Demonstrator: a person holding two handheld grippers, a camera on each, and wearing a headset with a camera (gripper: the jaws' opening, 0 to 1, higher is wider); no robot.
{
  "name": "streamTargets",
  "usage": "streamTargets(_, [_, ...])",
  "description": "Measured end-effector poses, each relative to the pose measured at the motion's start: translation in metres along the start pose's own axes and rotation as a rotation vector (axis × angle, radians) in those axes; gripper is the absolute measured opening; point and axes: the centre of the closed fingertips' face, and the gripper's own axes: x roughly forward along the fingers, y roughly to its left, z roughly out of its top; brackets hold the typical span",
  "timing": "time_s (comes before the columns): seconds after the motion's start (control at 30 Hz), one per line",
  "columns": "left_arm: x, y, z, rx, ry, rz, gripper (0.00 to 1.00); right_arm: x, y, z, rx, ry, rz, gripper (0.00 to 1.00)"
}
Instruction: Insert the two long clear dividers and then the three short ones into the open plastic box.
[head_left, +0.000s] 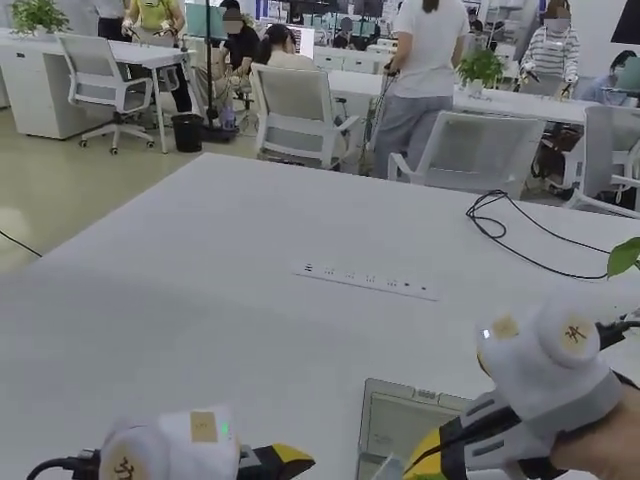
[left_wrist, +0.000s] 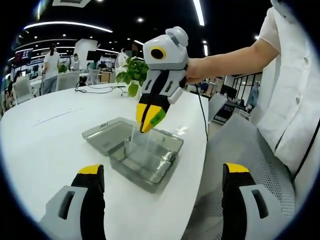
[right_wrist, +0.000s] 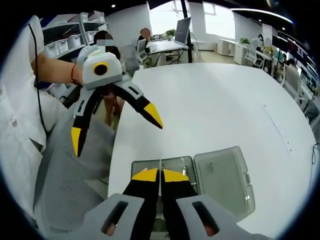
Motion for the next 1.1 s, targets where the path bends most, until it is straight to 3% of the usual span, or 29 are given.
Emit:
streamTargets(0.43, [0.001, -0.002, -0.001, -0.017, -0.006, 0.001, 1.0, 0.008, -0.002, -0.006, -0.022, 0.01, -0.01, 0.03])
streamTargets(0.6, [0.001, -0.002, -0.002, -0.024, -0.007, 0.0, 1.0, 0.016, 0.002, -0.004, -0.081, 0.014, -0.013, 0.03])
streamTargets(1.1, [0.005, -0.005, -0.003, -0.028, -0.003, -0.014, 1.0, 0.032, -0.001, -0.01, -0.063, 0.025, -0.003, 0.02])
